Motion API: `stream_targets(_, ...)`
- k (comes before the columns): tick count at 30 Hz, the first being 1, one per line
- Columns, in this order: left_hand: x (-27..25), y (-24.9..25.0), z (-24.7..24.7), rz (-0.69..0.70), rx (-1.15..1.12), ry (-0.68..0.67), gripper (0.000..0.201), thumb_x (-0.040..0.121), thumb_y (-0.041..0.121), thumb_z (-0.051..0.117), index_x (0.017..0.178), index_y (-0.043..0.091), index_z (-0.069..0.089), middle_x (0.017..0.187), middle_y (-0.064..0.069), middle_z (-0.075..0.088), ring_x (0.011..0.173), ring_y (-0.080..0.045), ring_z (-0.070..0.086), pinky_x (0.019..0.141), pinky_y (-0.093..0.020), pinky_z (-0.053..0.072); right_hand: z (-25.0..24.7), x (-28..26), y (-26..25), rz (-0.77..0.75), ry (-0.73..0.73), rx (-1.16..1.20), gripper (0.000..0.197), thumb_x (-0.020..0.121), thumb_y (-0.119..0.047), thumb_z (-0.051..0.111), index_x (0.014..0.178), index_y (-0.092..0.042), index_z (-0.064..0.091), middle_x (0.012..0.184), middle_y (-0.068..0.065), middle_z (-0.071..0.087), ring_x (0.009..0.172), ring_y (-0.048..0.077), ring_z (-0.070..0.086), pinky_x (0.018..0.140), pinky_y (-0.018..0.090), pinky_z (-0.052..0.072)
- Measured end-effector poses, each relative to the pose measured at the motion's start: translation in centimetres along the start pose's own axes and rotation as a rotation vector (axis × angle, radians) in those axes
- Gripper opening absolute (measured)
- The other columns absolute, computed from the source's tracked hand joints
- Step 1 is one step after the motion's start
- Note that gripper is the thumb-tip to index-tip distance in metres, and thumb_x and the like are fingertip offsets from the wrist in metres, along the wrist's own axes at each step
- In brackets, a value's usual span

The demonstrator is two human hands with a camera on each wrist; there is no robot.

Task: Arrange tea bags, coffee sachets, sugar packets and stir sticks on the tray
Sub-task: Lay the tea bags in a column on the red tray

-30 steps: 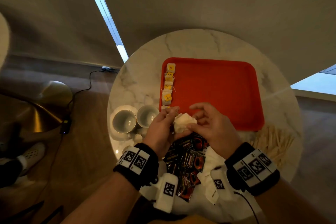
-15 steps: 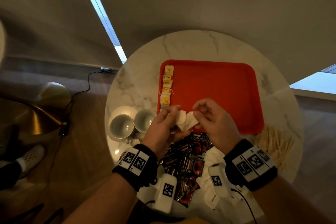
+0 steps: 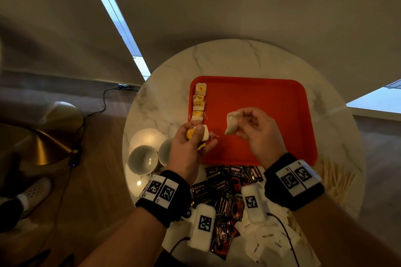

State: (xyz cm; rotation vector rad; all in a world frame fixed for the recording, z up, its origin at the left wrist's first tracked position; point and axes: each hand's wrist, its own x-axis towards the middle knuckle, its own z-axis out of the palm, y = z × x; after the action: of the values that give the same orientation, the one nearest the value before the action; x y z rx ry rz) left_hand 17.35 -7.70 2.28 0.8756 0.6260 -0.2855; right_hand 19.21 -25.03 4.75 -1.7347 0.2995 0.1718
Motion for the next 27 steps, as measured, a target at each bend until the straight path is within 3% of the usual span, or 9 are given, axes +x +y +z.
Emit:
stream_targets(3, 0.7, 0.6, 0.5, 0.027, 0.044, 0.039, 0.016, 0.099, 0.014, 0.061, 0.114, 0.01, 0.061, 0.114, -0.026, 0.061, 0.099, -0.035, 0.062, 0.063, -0.027, 0.06, 0.9, 4.5, 0.8, 0.093, 0.04, -0.015, 0.009, 0.1, -0.013, 0.058, 0.106, -0.018, 0.064, 0.109, 0.004, 0.067, 0.097, 0.02, 0.071, 0.082, 0.04, 0.062)
stream_targets(5, 1.4, 1.1, 0.6, 0.051, 0.112, 0.059, 0.016, 0.1, 0.018, 0.061, 0.115, 0.013, 0.062, 0.114, -0.026, 0.065, 0.093, -0.032, 0.067, 0.062, -0.03, 0.059, 2.0, 8.4, 2.0, 0.138, 0.046, -0.087, 0.009, 0.099, -0.013, 0.06, 0.099, -0.021, 0.062, 0.106, 0.003, 0.066, 0.096, 0.02, 0.07, 0.081, 0.043, 0.062)
stream_targets(9, 2.9, 1.7, 0.3, 0.109, 0.19, 0.096, 0.018, 0.099, 0.02, 0.062, 0.116, 0.013, 0.063, 0.104, -0.011, 0.075, 0.082, -0.021, 0.075, 0.081, -0.043, 0.059, 4.5, 15.4, 4.4, 0.164, 0.064, -0.3, 0.011, 0.098, -0.013, 0.06, 0.108, -0.017, 0.064, 0.108, 0.0, 0.065, 0.083, 0.009, 0.065, 0.07, 0.028, 0.061)
stream_targets(12, 3.5, 1.8, 0.0, 0.128, 0.244, 0.099, 0.021, 0.099, 0.021, 0.063, 0.117, 0.011, 0.062, 0.096, -0.003, 0.077, 0.082, -0.019, 0.076, 0.085, -0.048, 0.058, 6.0, 19.0, 5.7, 0.182, 0.095, -0.371, 0.011, 0.096, -0.014, 0.062, 0.107, -0.018, 0.065, 0.109, 0.001, 0.066, 0.086, 0.015, 0.067, 0.078, 0.036, 0.062)
stream_targets(14, 3.7, 1.8, -0.2, 0.12, 0.256, 0.105, 0.022, 0.099, 0.021, 0.063, 0.118, 0.011, 0.063, 0.101, -0.006, 0.077, 0.086, -0.023, 0.076, 0.086, -0.047, 0.06, 6.7, 20.4, 6.1, 0.172, 0.096, -0.421, 0.014, 0.095, -0.018, 0.065, 0.108, -0.018, 0.065, 0.106, 0.0, 0.067, 0.094, 0.018, 0.066, 0.081, 0.032, 0.059)
stream_targets(16, 3.7, 1.9, -0.3, 0.117, 0.261, 0.11, 0.023, 0.098, 0.022, 0.063, 0.118, 0.011, 0.063, 0.105, -0.008, 0.076, 0.088, -0.026, 0.076, 0.085, -0.045, 0.061, 7.0, 20.9, 6.0, 0.129, 0.083, -0.478, 0.023, 0.092, -0.021, 0.069, 0.114, -0.016, 0.064, 0.108, 0.0, 0.067, 0.096, 0.015, 0.063, 0.076, 0.023, 0.05)
stream_targets(19, 3.6, 2.0, -0.2, 0.112, 0.265, 0.107, 0.024, 0.098, 0.023, 0.064, 0.118, 0.011, 0.063, 0.103, -0.007, 0.077, 0.084, -0.024, 0.076, 0.084, -0.044, 0.062, 7.1, 20.8, 6.2, 0.027, 0.047, -0.611, 0.039, 0.088, -0.019, 0.073, 0.124, -0.019, 0.058, 0.122, 0.003, 0.056, 0.103, 0.017, 0.058, 0.085, 0.028, 0.048)
stream_targets(22, 3.6, 2.1, 0.2, 0.11, 0.264, 0.105, 0.022, 0.097, 0.022, 0.064, 0.115, 0.01, 0.065, 0.103, -0.011, 0.075, 0.081, -0.02, 0.074, 0.083, -0.045, 0.062, 7.3, 20.5, 7.0, -0.041, -0.048, -0.678, 0.039, 0.088, -0.019, 0.072, 0.124, -0.026, 0.059, 0.123, 0.002, 0.052, 0.104, 0.021, 0.06, 0.092, 0.039, 0.053)
stream_targets(27, 3.9, 1.9, 0.2, 0.095, 0.254, 0.095, 0.021, 0.096, 0.023, 0.066, 0.113, 0.011, 0.067, 0.113, -0.024, 0.068, 0.089, -0.027, 0.071, 0.074, -0.036, 0.063, 7.5, 20.9, 6.4, -0.091, -0.063, -0.749, 0.035, 0.092, -0.024, 0.067, 0.127, -0.024, 0.062, 0.127, 0.003, 0.052, 0.112, 0.022, 0.055, 0.093, 0.033, 0.047)
